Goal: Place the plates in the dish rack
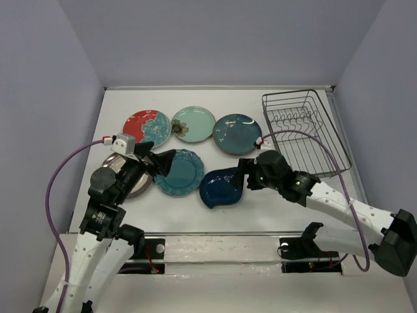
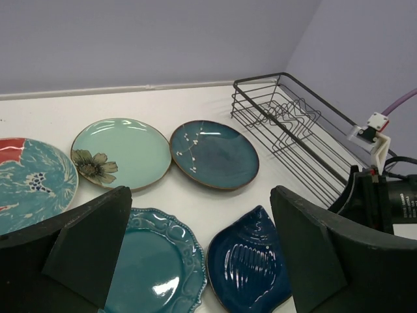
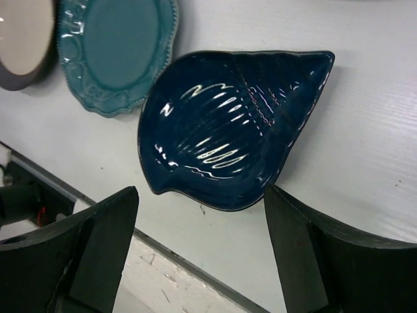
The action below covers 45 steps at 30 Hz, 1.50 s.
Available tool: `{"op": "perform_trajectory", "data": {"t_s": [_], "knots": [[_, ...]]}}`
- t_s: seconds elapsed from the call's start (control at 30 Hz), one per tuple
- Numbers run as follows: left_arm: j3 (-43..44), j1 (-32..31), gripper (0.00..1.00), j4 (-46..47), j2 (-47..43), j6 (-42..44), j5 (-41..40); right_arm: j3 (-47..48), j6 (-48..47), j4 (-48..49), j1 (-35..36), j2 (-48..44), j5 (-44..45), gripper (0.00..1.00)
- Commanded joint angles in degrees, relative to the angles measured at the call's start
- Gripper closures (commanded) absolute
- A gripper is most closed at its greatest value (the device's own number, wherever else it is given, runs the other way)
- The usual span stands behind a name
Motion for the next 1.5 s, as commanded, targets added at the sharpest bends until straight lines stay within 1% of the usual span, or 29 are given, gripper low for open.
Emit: {"op": "perform_trajectory", "data": {"t_s": [0.0, 0.17, 0.43, 0.53, 0.57, 0.67, 0.83, 0.93, 1.0, 1.03, 1.07, 1.1, 1.13, 1.17, 1.27, 1.3, 1.4, 1.47], "knots": [[1.5, 0.28, 0.01, 1.75, -0.77, 0.62, 1.42, 4.25, 2.36, -1.95, 2.4, 2.51, 11.02, 0.16], [1.42, 0.19, 0.01, 1.75, -1.47, 0.62, 1.33, 3.81, 3.85, -2.3, 2.4, 4.62, 12.62, 0.16], [1.33, -0.16, 0.01, 1.66, -2.18, 0.53, 1.24, -0.75, 10.26, -1.87, 2.4, 7.62, 12.97, 0.16], [1.33, -0.6, 0.01, 1.57, -2.27, 0.53, 1.15, -3.65, 12.02, 2.17, 2.4, 8.41, 9.82, 0.16], [1.33, -0.69, 0.01, 1.57, -2.35, 0.53, 1.15, -4.44, 12.72, 4.01, 2.4, 8.93, 7.19, 0.16], [1.33, -0.78, 0.01, 1.57, -2.44, 0.44, 1.15, -6.29, 14.75, 8.76, 3.1, 10.51, 4.36, 0.19], [1.33, -1.31, 0.01, 1.4, -2.97, 0.53, 0.98, -8.22, 19.67, 9.12, 6.44, 14.9, 6.37, 0.24], [1.41, -1.48, 0.01, 1.4, -3.15, 0.44, 0.98, -9.9, 22.22, 13.24, 6.97, 17.62, 7.25, 0.3], [1.33, -1.48, 0.01, 1.4, -3.14, 0.44, 0.89, -10.6, 23.54, 15.27, 6.97, 19.04, 8.3, 0.35], [1.33, -1.66, 0.01, 1.4, -3.06, 0.44, 0.8, -10.69, 23.89, 15.45, 6.97, 19.83, 8.83, 0.45], [1.33, -1.74, 0.01, 1.4, -3.14, 0.44, 0.71, -10.78, 24.07, 15.45, 6.97, 19.92, 9.79, 0.52], [1.33, -1.83, 0.01, 1.31, -3.06, 0.44, 0.71, -11.3, 24.5, 15.45, 6.97, 19.75, 11.81, 0.58], [1.33, -1.83, 0.01, 1.31, -3.06, 0.44, 0.71, -11.48, 24.51, 15.36, 6.97, 19.49, 12.87, 0.61], [1.33, -1.92, 0.01, 1.31, -3.14, 0.44, 0.71, -11.48, 24.42, 14.75, 6.97, 18.79, 14.71, 0.7], [1.33, -2.01, 0.01, 1.31, -3.32, 0.53, 0.63, -10.78, 23.81, 11.15, 6.97, 17.38, 16.57, 0.84], [1.33, -1.92, 0.01, 1.31, -3.41, 0.45, 0.62, -10.69, 23.37, 9.4, 6.97, 16.07, 17.53, 0.93], [1.41, -2.01, 0.01, 1.31, -3.5, 0.53, 0.54, -9.91, 21.27, 6.76, 6.97, 13.25, 18.33, 0.93], [1.33, -2.01, 0.01, 1.31, -3.41, 0.44, 0.54, -6.32, 14.71, 0.28, 7.5, 9.49, 19.82, 0.93]]}}
